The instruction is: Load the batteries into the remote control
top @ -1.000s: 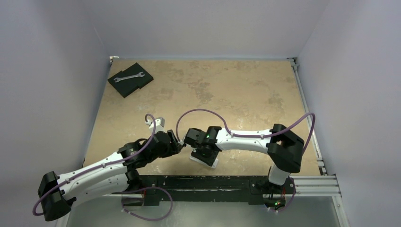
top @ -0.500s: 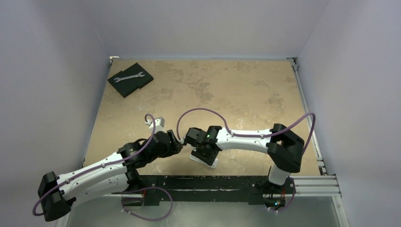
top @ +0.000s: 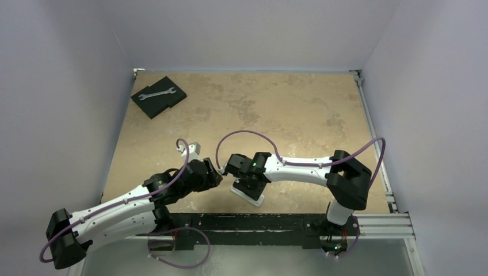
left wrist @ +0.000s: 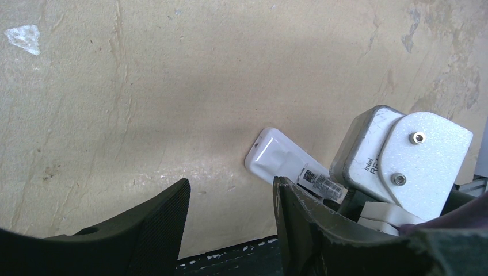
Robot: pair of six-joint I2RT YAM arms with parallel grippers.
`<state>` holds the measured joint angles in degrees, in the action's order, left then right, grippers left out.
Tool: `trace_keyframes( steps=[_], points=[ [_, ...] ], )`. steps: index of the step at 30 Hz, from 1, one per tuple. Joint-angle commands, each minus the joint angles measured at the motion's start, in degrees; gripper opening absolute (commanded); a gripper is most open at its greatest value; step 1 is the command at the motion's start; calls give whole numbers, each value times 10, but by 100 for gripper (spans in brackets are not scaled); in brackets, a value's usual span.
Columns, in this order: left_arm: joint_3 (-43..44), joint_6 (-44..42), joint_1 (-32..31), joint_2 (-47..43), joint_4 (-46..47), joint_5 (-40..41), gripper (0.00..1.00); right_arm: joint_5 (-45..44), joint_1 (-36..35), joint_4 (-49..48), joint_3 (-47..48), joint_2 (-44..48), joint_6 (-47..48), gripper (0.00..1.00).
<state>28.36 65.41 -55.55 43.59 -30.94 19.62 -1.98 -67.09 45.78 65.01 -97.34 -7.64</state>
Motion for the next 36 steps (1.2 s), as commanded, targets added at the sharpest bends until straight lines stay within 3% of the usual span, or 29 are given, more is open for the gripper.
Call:
trace_keyframes(
  steps=[1,36],
  points=[
    [0,1,-2,-2,12,-2,54,-3,2,-9,-2,13,6,21],
    [-4,-3,-2,-10,11,-4,54,-5,-11,-6,21,-12,-11,22]
  ],
)
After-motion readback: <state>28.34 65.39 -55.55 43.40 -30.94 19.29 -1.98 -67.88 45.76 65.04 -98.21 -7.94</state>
